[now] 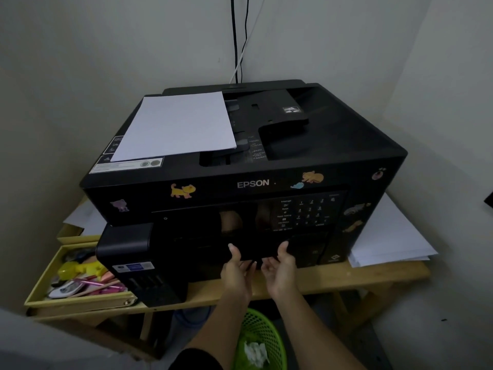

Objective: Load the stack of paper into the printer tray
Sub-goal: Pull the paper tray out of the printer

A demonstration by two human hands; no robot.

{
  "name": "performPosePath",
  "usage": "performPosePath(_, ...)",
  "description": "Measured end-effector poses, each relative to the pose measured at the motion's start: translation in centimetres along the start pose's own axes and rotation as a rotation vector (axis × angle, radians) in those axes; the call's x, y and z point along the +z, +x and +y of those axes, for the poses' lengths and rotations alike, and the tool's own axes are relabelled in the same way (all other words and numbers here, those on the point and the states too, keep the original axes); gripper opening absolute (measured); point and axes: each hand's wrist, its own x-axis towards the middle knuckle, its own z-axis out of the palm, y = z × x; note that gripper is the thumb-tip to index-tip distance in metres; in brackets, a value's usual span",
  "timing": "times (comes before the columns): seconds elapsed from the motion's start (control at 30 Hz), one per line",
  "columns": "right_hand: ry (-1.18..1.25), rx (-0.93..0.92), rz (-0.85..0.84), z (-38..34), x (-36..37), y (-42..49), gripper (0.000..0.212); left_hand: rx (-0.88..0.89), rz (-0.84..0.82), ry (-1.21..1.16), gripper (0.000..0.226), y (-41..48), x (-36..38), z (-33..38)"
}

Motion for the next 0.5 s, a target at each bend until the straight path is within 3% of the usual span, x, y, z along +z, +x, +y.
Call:
performPosePath(0.13,-0.143,0.015,0.149,0.9,-0.2,-0.5,0.061,-0.018,0.127,0.01,0.061,-0.7,-0.1,-0.9)
performPosePath(0.3,-0.215,0.073,0.298,0.9,-0.6,-2.3,0.064,-0.075,0.188,0.131,0.061,-2.3,-1.0,-1.9)
performPosePath(0.37,-0.336,0.001,0.496,1.0,-0.4,-3.0,0.073,-0.113,0.252,0.375,0.061,-3.3,-1.4,-1.8)
performPosePath(0.4,-0.469,-0.045,0.619,1.0,-0.3,-3.3,0.081,-0.079,0.287,0.604,0.059,-3.8,-1.8,-1.5)
performPosePath(0.5,-1.021,-0.369,0.738,0.8,0.2,-4.4,0.087,0.34,0.185,1.165,0.044,-4.4,-2.9,-1.0)
